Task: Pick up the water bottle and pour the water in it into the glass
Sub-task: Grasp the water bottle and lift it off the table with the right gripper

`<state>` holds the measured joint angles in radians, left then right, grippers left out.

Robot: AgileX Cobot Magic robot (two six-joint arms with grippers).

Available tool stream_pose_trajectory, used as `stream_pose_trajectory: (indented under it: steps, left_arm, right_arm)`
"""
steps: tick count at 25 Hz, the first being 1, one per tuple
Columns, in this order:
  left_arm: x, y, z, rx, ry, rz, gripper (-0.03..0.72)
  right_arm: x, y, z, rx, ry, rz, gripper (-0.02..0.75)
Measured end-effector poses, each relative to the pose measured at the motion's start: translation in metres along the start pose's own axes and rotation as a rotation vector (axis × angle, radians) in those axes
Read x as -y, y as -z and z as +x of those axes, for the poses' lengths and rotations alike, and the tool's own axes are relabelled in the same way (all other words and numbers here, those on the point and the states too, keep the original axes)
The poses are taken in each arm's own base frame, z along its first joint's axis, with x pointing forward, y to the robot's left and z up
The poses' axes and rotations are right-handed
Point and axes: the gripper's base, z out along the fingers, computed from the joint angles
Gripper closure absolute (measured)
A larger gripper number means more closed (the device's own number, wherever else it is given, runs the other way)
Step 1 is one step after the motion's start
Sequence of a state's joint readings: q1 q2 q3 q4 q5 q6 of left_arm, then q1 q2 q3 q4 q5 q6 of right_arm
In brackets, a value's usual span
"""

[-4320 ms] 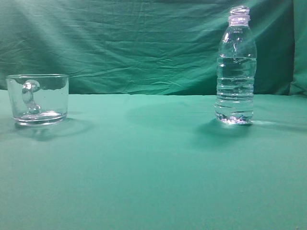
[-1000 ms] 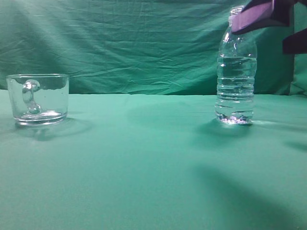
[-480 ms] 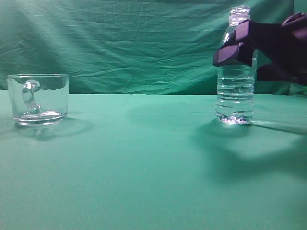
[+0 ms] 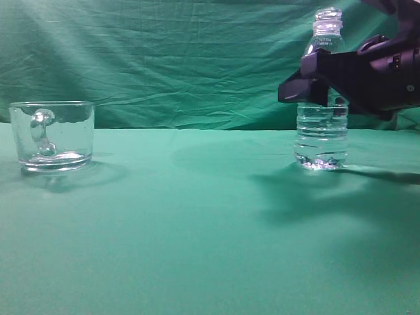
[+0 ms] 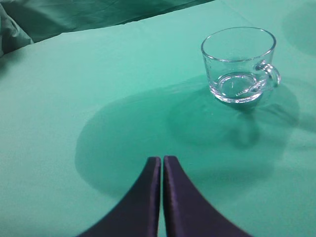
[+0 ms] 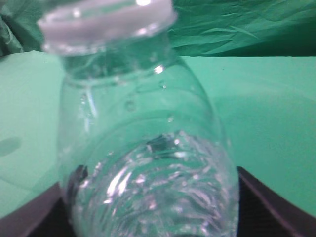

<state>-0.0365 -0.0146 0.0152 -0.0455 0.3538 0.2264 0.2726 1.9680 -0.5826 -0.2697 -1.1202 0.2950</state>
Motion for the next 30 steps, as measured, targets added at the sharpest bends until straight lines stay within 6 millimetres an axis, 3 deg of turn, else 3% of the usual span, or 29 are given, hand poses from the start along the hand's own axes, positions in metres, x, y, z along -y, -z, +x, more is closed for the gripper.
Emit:
stream_pose_trajectory:
  steps: [3, 10, 11, 15, 30]
  left_arm:
    - [0.0, 0.0, 0.0, 0.0, 0.0, 0.0, 0.688]
    - [0.0, 0.0, 0.0, 0.0, 0.0, 0.0, 0.688]
    - [0.0, 0.0, 0.0, 0.0, 0.0, 0.0, 0.688]
    - [0.0, 0.0, 0.0, 0.0, 0.0, 0.0, 0.688]
    - [0.0, 0.0, 0.0, 0.0, 0.0, 0.0, 0.688]
  right_arm:
    - [0.0003, -0.0007, 0.0006, -0.001, 0.007, 0.0, 0.246]
    - [0.0003, -0.0015, 0.0004, -0.001, 0.016, -0.001, 0.239]
    - [0.0003, -0.0014, 0.0007, -0.004, 0.019, -0.001, 0.289]
    - [0.0004, -0.0014, 0.0016, -0.012, 0.021, -0.001, 0.343]
    - [0.0005, -0.0016, 0.0021, -0.018, 0.022, 0.0, 0.333]
